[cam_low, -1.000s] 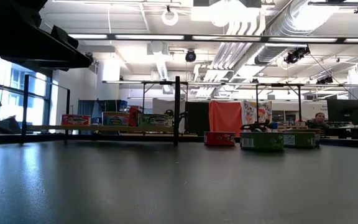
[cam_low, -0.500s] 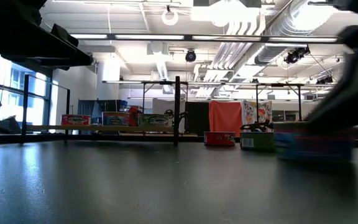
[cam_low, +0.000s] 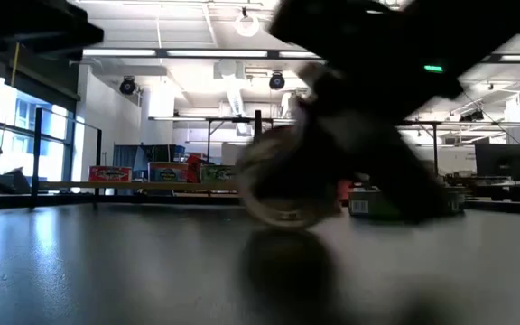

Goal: Stack canned seafood by type on shelf
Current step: Put the pink blue tuna can on the shelf aligned with the other pink blue tuna can

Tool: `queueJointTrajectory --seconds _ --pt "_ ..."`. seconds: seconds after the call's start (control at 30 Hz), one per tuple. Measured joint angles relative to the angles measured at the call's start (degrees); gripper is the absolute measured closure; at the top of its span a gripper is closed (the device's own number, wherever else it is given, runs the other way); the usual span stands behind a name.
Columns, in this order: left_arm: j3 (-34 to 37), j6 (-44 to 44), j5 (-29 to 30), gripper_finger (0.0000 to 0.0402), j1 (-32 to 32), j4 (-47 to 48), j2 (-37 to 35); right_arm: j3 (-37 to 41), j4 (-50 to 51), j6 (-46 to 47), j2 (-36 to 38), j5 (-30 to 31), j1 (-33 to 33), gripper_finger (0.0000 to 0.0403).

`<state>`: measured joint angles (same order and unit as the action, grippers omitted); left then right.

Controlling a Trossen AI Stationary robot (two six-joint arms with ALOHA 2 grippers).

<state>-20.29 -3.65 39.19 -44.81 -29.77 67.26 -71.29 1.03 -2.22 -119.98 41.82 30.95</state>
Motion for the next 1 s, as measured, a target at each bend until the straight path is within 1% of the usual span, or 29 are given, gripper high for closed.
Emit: queueJointTrajectory --seconds 0.1,0.2,0.3,0.4,0.53,0.6,0.7,0.83,0.9,1.0 --pt "-0.02 -0.03 0.55 0.0264 -0.94 0.6 -1.23 -0.04 -5.42 -6.9 0.08 -0.02 -1.06 0.0401" --pt "-0.04 -0.03 0.55 0.0264 -1.24 1.58 -1.27 -0.06 -7.85 -8.78 0.1 0.54 -1.12 0.0402" --pt "-0.04 -0.42 0.37 0.0264 -1.26 1.68 0.12 -0.06 -10.15 -8.78 0.2 2.55 -0.76 0.0402" --pt "-0.04 -2.42 -0.36 0.0264 -1.51 1.69 2.54 -0.1 -12.02 -8.09 0.28 2.95 -0.21 0.0402" --pt "-0.05 2.41 -0.63 0.0262 -0.98 1.99 4.85 -0.1 -12.5 -5.48 0.3 3.07 0.41 0.0403" --pt "-0.06 3.74 -0.57 0.0256 -0.83 3.78 5.12 -0.1 -12.49 -3.35 0.3 3.08 0.63 0.0403" --pt "-0.04 1.55 -1.58 0.024 -1.13 4.49 4.39 -0.14 -11.92 -0.43 0.32 2.87 0.74 0.0403" --pt "-0.09 -0.97 -1.16 0.0205 -0.15 5.61 1.7 -0.14 -10.62 2.14 0.33 2.83 0.71 0.0403" --pt "-0.09 0.2 -0.96 0.0185 1.16 9.51 0.54 -0.14 -10.26 2.36 0.34 2.68 0.71 0.0403" --pt "-0.09 5.5 -1.51 0.0156 3.33 16.37 -0.49 -0.17 -10.24 2.57 0.36 2.07 0.71 0.0403"
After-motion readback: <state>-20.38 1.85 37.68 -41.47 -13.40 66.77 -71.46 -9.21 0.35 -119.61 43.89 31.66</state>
